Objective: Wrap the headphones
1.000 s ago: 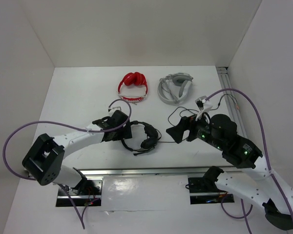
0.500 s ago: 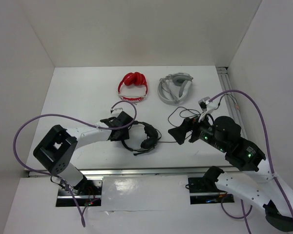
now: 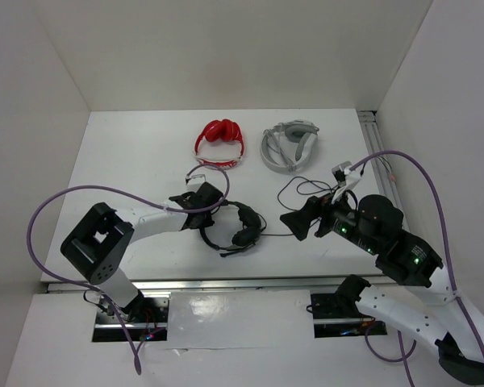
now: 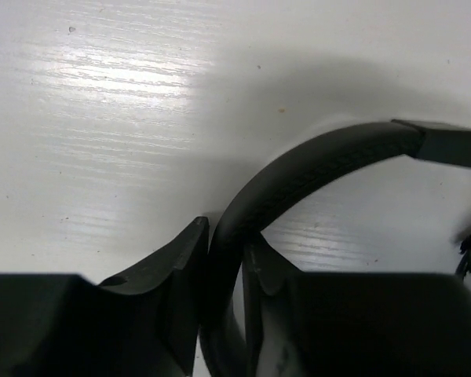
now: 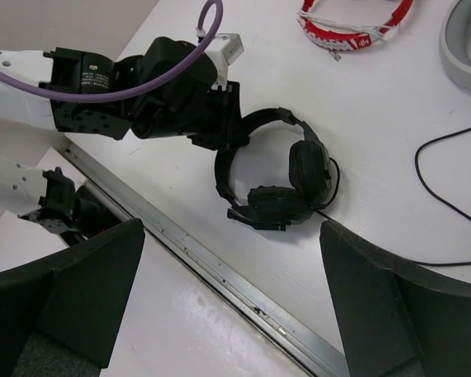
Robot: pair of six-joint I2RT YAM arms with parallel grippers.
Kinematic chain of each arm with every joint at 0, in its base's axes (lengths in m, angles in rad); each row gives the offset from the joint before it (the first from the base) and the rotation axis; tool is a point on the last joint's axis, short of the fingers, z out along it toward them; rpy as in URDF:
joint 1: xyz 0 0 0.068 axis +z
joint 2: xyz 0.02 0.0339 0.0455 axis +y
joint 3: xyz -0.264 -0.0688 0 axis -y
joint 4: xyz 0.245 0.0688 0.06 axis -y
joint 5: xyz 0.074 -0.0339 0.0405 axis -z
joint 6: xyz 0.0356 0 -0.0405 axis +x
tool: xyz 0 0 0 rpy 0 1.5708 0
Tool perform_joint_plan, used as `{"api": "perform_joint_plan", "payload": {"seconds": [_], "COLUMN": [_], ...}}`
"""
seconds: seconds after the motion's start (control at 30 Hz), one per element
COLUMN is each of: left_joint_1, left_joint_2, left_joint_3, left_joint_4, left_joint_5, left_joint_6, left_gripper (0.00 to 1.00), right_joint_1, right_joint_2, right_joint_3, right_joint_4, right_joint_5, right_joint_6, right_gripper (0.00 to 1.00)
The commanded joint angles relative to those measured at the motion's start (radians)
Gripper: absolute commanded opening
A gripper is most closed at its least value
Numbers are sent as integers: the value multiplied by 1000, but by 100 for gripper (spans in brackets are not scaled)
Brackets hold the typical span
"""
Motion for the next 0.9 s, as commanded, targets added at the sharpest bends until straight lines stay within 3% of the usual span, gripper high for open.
{"api": "perform_joint_plan", "payload": {"seconds": [0.0,0.1,0.23,0.27,0.5,0.6,0.87], "left_joint_1": [-4,-4,-4,-4,-127,-152,-138], "left_joint_2": [18,-16,-16,-16,-73,-134,-398], "left_joint_3": [-26,-57,-51,-23,214,309,615], "left_joint_4": [-31,-22,-81,-108,-523,-673,-908], "left_joint_5": [38,38,29,9,-197,-220,-208], "left_joint_6": [-8,-17,-35,-51,-132,-132,-33], "left_gripper": [32,32,1,0,0,0,0], "right_joint_1": [-3,-3,-3,-3,-3,-3,-3], "right_joint_2": [-16,-25,-25,-25,-39,-81,-146], "right_joint_3": [5,5,5,5,-41,-80,-163], "right_joint_4": [-16,-27,-27,-27,38,87,245], "right_joint_5": [14,24,24,24,13,-27,-410], "right_joint_6": [-4,-4,-4,-4,-13,-36,-157], "right_gripper": [100,100,100,100,100,100,100]}}
